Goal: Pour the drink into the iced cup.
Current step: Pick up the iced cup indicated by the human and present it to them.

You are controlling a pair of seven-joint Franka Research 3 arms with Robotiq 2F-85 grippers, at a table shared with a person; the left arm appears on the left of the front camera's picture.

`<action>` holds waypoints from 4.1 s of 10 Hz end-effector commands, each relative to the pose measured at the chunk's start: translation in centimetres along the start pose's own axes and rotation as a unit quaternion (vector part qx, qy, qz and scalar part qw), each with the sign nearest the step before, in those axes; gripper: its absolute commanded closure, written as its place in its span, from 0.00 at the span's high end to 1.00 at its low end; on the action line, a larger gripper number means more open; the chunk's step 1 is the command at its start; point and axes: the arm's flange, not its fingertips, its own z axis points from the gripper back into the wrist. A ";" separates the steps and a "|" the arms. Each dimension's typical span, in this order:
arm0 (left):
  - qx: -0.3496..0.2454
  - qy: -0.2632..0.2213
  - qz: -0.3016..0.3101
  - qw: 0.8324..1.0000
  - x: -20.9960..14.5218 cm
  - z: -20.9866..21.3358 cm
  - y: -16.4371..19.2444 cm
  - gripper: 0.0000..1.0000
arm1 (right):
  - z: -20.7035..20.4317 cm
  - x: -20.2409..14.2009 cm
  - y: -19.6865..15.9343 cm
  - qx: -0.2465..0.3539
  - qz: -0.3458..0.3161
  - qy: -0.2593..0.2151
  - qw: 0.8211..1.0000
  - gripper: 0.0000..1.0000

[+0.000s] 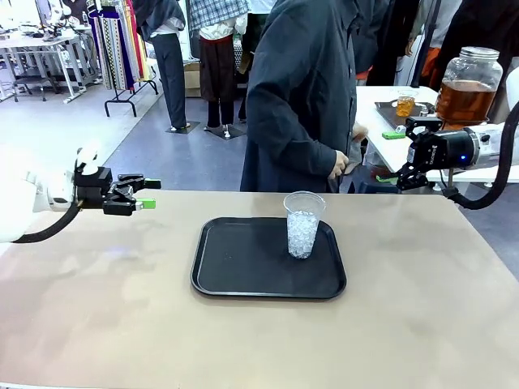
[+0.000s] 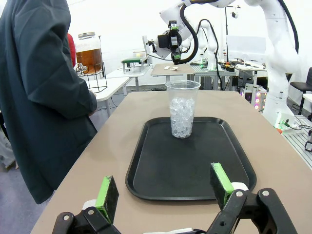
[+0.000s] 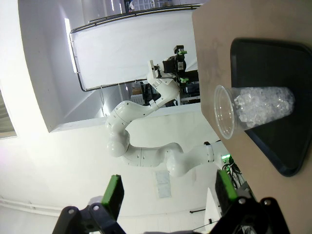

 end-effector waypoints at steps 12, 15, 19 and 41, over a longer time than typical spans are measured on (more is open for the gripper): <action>-0.001 -0.003 0.002 1.000 0.2 -0.1 0.0 1.00 | 0.0 -0.1 0.1 0.000 0.003 -0.002 1.000 1.00; -0.001 -0.003 0.002 1.000 0.2 -0.1 0.0 1.00 | 0.0 -0.1 0.1 0.000 0.003 -0.002 1.000 1.00; -0.001 -0.003 0.002 1.000 0.2 -0.1 0.0 1.00 | 0.0 -0.1 0.1 0.000 0.003 -0.002 1.000 1.00; -0.001 -0.003 0.002 1.000 0.2 -0.1 0.0 1.00 | -1.0 0.8 1.0 -0.034 0.376 -0.054 0.924 1.00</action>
